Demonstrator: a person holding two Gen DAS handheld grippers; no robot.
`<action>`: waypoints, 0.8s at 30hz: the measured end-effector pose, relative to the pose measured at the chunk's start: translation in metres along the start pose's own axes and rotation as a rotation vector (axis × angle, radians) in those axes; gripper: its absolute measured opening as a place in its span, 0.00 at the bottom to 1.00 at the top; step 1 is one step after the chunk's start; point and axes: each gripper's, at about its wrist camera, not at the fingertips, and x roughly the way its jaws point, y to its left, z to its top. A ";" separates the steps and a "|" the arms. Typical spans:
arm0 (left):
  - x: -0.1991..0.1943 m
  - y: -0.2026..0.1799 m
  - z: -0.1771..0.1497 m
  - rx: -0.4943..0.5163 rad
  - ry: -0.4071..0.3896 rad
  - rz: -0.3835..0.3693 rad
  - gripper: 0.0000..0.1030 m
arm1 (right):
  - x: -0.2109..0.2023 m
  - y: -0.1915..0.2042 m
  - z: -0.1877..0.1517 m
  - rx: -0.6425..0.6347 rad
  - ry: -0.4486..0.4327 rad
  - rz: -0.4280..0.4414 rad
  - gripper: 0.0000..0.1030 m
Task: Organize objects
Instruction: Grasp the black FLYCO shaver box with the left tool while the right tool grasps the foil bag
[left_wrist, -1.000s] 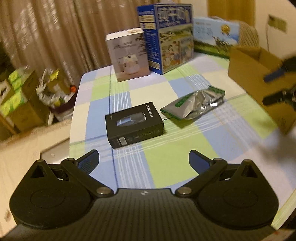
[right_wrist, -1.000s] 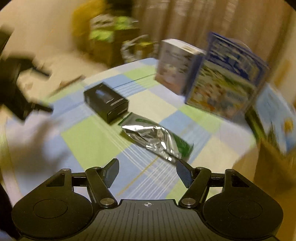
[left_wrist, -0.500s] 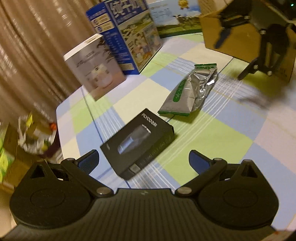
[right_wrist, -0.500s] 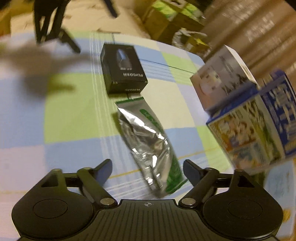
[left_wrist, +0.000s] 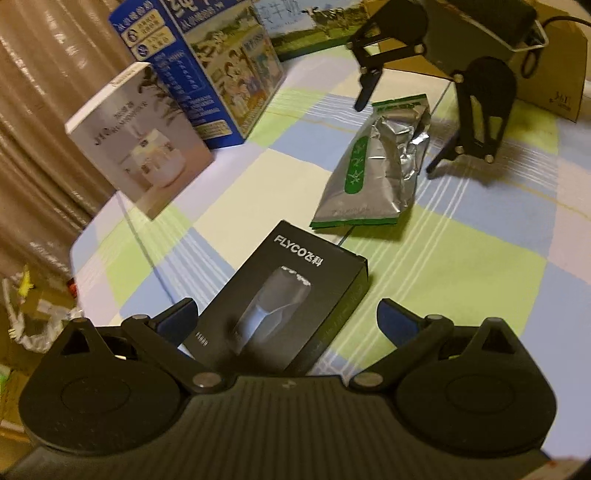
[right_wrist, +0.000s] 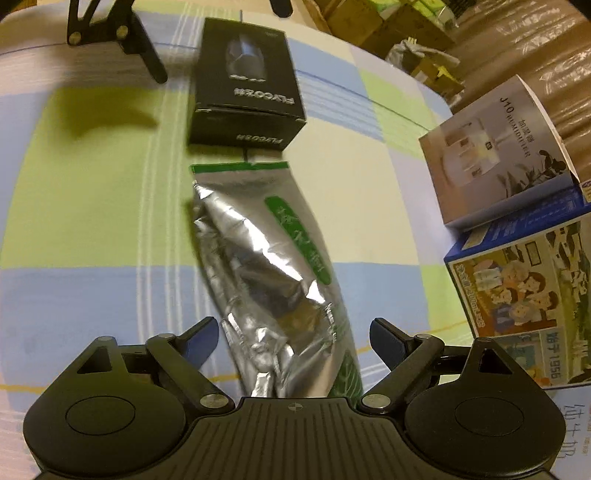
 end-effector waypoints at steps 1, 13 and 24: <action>0.003 0.001 0.000 0.006 0.002 -0.005 0.98 | 0.002 -0.005 0.001 0.023 0.005 0.019 0.83; 0.044 0.022 0.010 0.089 0.119 -0.091 0.98 | 0.000 -0.039 0.003 0.327 0.032 0.071 0.42; 0.051 0.019 0.025 -0.040 0.266 -0.200 0.91 | -0.032 -0.034 -0.015 0.770 0.087 0.173 0.38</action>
